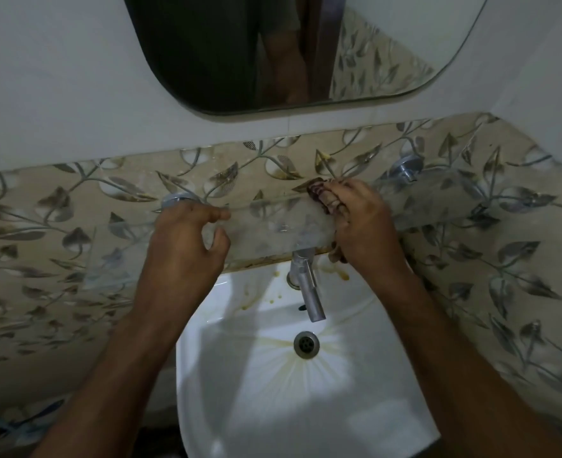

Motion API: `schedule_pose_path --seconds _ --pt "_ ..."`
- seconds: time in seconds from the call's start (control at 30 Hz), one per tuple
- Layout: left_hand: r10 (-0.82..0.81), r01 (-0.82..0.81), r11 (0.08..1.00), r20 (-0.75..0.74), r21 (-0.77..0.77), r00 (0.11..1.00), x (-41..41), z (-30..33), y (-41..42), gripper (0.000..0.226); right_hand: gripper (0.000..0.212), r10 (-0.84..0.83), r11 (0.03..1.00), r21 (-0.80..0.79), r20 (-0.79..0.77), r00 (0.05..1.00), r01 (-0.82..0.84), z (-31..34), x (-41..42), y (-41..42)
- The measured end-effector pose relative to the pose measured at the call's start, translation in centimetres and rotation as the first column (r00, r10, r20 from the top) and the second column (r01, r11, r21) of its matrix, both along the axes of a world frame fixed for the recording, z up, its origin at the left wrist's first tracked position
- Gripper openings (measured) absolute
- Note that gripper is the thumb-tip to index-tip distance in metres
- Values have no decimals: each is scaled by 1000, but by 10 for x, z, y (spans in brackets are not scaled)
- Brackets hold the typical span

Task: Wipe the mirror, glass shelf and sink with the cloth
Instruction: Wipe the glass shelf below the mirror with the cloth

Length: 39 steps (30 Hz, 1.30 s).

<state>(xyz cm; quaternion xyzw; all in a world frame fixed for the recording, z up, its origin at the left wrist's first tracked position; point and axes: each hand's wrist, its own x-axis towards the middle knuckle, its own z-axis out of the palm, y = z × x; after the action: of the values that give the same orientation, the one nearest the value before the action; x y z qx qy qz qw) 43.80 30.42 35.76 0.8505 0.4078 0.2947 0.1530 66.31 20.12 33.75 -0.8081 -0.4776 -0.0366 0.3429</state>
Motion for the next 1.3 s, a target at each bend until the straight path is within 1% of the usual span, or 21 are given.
schedule_pose_path --seconds 0.03,0.13,0.17,0.2,0.23,0.33,0.4,0.47,0.57,0.6,0.63,0.77,0.83,0.9,0.93,1.0,1.07,1.1,1.17,1.23,1.3 --pt "-12 12 1000 4 2 1000 5 0 -1 23 38 20 1000 -4 14 1000 -20 -1 -8 0" --pt "-31 31 999 16 -16 999 18 0 -5 23 40 200 979 -37 44 979 -199 -2 -28 -6" --pt "-36 36 999 14 -28 999 22 1 -6 23 41 227 974 -34 48 973 -226 -1 -25 -8" --pt "-42 42 998 9 -37 999 26 1 -8 23 40 206 978 -28 43 978 -205 0 -15 -9" --pt "-51 51 998 4 -39 999 29 1 -9 24 40 144 989 -19 32 989 -144 0 -3 -11" --pt "-70 70 997 -1 -33 998 39 3 -12 24 46 -83 996 -12 24 996 84 -2 30 -13" --pt "-80 80 996 -2 -33 997 46 3 -15 23 49 -104 993 -47 80 991 108 -6 26 -9" --pt "-104 103 994 -3 -28 995 55 2 -17 22 48 -12 999 -38 131 991 17 -9 5 -5" --pt "-144 144 990 -18 -7 989 70 1 -18 23 47 174 984 22 92 980 -177 -7 -19 -10" --pt "-158 158 987 -26 -1 987 74 1 -18 25 47 191 980 35 81 978 -195 -6 -15 -14" --pt "-171 172 985 -36 2 985 79 1 -19 25 46 167 985 39 72 983 -170 -6 -4 -19" --pt "-197 199 980 -55 20 979 95 5 -21 26 45 -111 994 2 50 993 111 -5 57 -41" --pt "-211 211 977 -41 10 977 102 6 -21 27 45 -168 986 13 55 984 168 -7 71 -47" --pt "-225 225 974 -35 2 974 109 7 -23 28 47 -134 991 -9 87 987 135 -9 61 -44" --pt "-237 237 971 -35 5 971 113 8 -24 28 48 -76 997 -24 108 991 79 -11 49 -42" --pt "-274 275 961 -36 19 961 121 9 -28 28 45 37 999 5 120 992 -38 -15 26 -42" --pt "-306 307 951 -41 23 951 128 11 -33 28 41 69 996 50 117 991 -75 -11 22 -50" --pt "-316 317 948 -50 25 947 131 12 -35 28 41 49 997 56 140 989 -58 -6 32 -55" --pt "-332 334 942 -64 32 941 137 13 -38 29 47 -90 996 -7 179 980 92 -2 62 -65" --pt "-345 347 937 -55 31 937 141 12 -41 29 54 -225 966 -84 181 957 243 2 93 -72" --pt "-361 362 932 -55 30 931 144 11 -44 29 50 -269 949 -105 209 940 296 0 102 -73"
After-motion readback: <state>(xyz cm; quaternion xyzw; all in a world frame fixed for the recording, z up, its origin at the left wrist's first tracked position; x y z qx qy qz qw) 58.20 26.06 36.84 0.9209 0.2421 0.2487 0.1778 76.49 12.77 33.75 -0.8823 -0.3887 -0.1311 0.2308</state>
